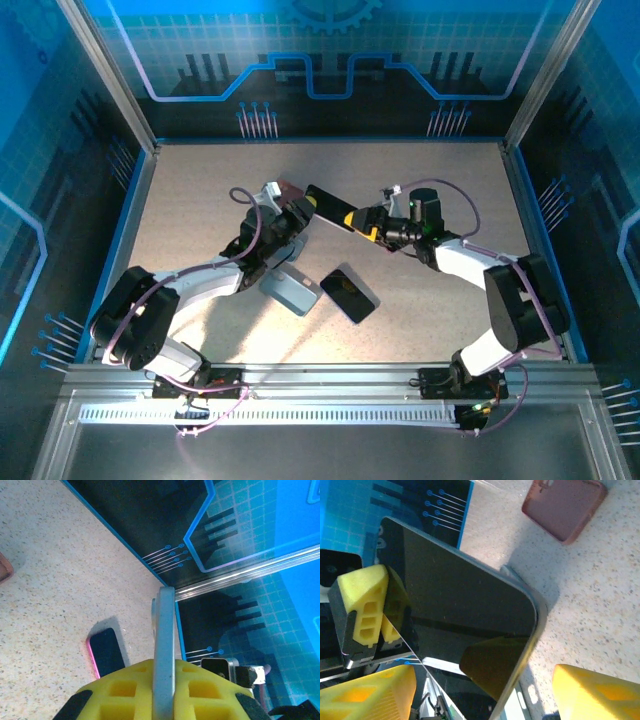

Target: Put the phone into the phone case

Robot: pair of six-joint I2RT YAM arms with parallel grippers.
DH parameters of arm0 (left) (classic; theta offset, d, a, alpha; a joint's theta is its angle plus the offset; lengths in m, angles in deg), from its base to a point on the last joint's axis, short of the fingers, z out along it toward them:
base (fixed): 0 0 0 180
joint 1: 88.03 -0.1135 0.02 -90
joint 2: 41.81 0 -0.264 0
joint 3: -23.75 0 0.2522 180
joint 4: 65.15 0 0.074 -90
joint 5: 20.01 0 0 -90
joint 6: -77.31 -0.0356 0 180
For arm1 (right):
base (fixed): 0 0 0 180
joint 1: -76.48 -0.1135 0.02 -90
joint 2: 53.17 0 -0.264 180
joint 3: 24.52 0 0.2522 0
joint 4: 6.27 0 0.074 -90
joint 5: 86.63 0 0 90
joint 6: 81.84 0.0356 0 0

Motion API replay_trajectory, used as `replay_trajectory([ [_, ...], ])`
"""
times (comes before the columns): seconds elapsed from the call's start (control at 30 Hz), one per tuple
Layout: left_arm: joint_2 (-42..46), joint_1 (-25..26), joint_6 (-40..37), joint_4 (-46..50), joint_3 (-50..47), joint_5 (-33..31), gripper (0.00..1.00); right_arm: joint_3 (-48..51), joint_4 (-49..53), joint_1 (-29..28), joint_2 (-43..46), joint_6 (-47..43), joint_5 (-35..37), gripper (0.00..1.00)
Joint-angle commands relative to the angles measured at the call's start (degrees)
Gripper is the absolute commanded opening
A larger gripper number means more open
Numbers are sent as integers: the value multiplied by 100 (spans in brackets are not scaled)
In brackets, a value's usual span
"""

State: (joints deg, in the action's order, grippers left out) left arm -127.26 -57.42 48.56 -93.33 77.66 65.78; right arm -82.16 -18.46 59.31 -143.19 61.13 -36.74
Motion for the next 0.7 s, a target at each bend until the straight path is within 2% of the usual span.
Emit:
replay_trajectory([
  [0.0, 0, 51, 250, -558, 154, 122, 0, 30, -951, 38, -237, 456, -317, 69],
  [0.23, -41, 78, 309, -515, 149, 229, 0, 4, -1491, 4, -454, 755, -365, 54],
  [0.5, 4, 91, 164, -237, 133, 204, 0, 0, -1212, -3, -249, 572, -248, 14],
  [0.53, 25, 93, 119, -183, 142, 207, 1, 2, -1129, -2, -188, 527, -228, 10],
  [0.63, 97, 94, -22, 32, 160, 171, 14, -29, -767, -2, 9, 320, -137, 4],
  [0.67, 122, 93, -71, 81, 162, 156, 22, -47, -637, 0, 75, 249, -98, 2],
])
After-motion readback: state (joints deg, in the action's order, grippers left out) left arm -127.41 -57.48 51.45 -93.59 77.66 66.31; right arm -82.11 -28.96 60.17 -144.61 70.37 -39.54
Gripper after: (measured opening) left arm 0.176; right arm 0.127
